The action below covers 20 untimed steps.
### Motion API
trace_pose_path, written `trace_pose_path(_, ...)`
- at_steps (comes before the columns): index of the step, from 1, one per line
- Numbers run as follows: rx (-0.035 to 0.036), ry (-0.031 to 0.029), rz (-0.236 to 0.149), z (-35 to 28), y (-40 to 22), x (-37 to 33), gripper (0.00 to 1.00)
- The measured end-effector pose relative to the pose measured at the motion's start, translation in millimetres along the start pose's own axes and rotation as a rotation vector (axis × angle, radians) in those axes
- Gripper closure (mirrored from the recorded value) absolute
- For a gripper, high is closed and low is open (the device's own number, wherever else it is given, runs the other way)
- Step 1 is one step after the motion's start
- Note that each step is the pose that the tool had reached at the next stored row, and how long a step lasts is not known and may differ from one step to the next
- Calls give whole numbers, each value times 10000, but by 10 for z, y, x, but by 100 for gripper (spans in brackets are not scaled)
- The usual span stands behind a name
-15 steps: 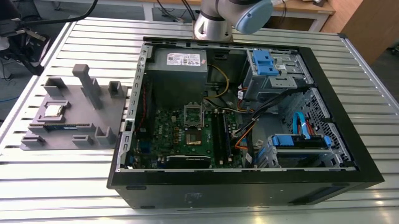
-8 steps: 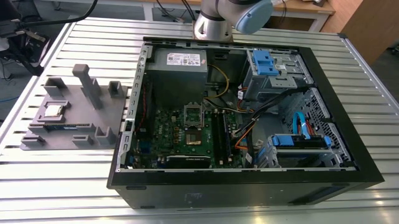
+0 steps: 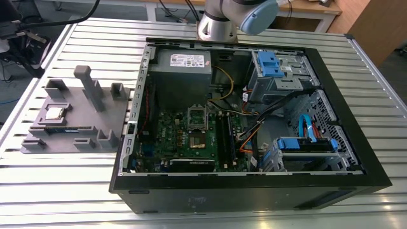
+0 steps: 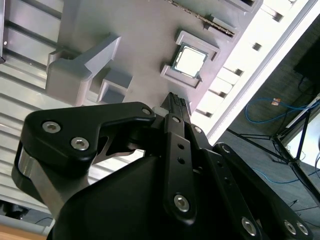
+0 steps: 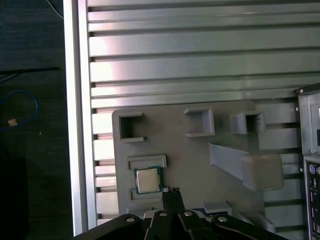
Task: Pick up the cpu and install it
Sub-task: 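Pick up the cpu and move it towards the insertion slot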
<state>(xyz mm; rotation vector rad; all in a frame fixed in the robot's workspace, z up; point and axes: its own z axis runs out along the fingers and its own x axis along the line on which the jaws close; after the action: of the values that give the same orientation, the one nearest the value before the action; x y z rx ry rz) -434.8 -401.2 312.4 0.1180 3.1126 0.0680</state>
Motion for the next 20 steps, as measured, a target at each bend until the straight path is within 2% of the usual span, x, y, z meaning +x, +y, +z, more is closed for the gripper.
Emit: trace_pose_path(20, 1, 1, 0, 197, -106, 41, 89)
